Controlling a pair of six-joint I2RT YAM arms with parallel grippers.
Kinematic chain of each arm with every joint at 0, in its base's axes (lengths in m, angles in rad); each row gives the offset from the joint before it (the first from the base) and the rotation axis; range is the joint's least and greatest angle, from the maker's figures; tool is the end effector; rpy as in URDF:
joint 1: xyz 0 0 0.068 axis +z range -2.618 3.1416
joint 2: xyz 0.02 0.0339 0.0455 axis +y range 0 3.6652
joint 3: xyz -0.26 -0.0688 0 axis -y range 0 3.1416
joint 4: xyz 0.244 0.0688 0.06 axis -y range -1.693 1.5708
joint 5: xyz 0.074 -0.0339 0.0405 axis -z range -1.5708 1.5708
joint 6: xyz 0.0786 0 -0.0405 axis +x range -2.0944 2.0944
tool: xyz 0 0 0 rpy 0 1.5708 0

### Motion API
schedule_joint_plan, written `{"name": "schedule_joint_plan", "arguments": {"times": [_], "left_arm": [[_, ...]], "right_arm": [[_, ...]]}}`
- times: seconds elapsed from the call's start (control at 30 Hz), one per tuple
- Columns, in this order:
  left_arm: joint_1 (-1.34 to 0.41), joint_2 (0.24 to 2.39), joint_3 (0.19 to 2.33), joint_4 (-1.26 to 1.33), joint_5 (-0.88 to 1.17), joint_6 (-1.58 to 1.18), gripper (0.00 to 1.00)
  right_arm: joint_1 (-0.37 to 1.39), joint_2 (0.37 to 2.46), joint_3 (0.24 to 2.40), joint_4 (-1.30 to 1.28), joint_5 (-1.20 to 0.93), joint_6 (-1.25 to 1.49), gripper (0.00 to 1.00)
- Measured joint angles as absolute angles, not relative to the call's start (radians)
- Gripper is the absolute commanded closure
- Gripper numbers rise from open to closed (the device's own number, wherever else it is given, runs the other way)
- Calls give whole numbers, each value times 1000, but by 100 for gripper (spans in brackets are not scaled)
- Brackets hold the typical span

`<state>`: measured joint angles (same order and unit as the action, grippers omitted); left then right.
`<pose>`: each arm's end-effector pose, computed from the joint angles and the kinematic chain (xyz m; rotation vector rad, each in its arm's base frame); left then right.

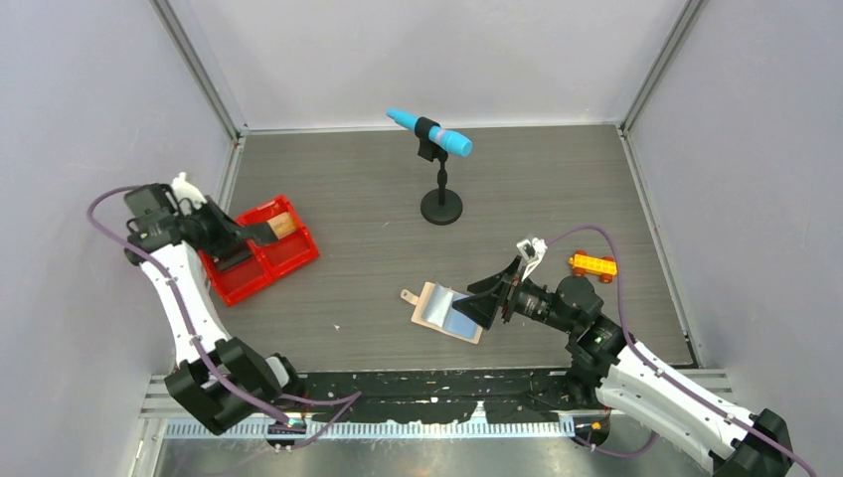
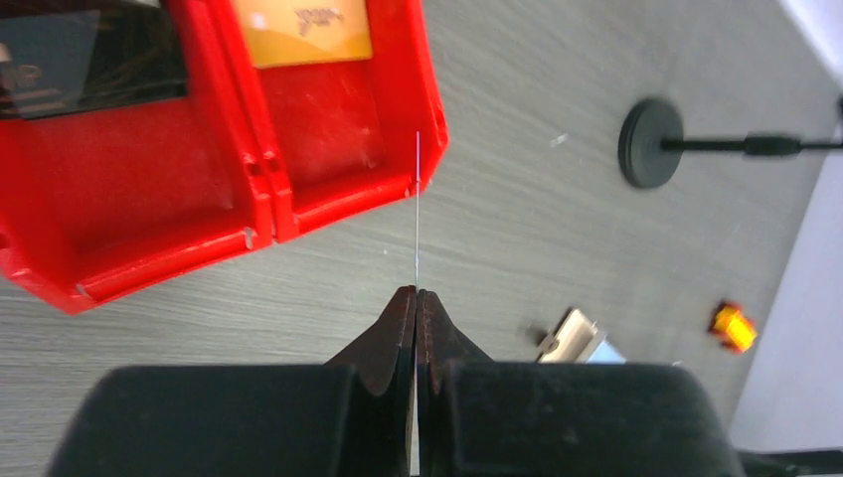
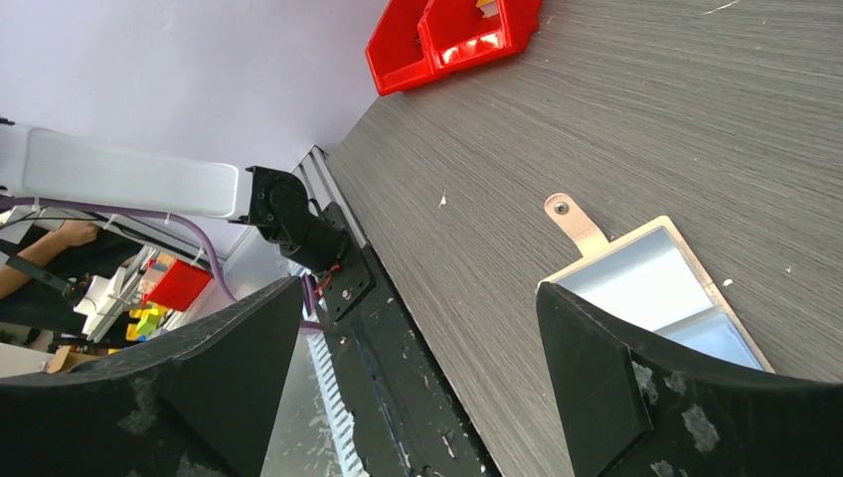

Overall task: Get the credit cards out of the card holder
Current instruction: Place the credit card in the storage box.

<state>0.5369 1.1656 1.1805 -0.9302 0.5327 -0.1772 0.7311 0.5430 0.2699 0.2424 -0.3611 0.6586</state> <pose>0.2326 0.0920 0.3037 -0.6212 2.2933 -0.4912 0.1274 0.1515 0.2353 -0.3733 1.7389 1.3329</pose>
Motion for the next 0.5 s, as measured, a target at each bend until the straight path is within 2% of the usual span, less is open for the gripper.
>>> {"name": "schedule_joint_plan", "arguments": {"times": [0.2, 0.5], "left_arm": [[699, 1272, 1298, -953, 597, -201, 100], [743, 1409, 1391, -1023, 524, -178, 100]], "right_arm": [[731, 543, 259, 266, -361, 656, 5], [731, 551, 250, 296, -370, 649, 5]]}}
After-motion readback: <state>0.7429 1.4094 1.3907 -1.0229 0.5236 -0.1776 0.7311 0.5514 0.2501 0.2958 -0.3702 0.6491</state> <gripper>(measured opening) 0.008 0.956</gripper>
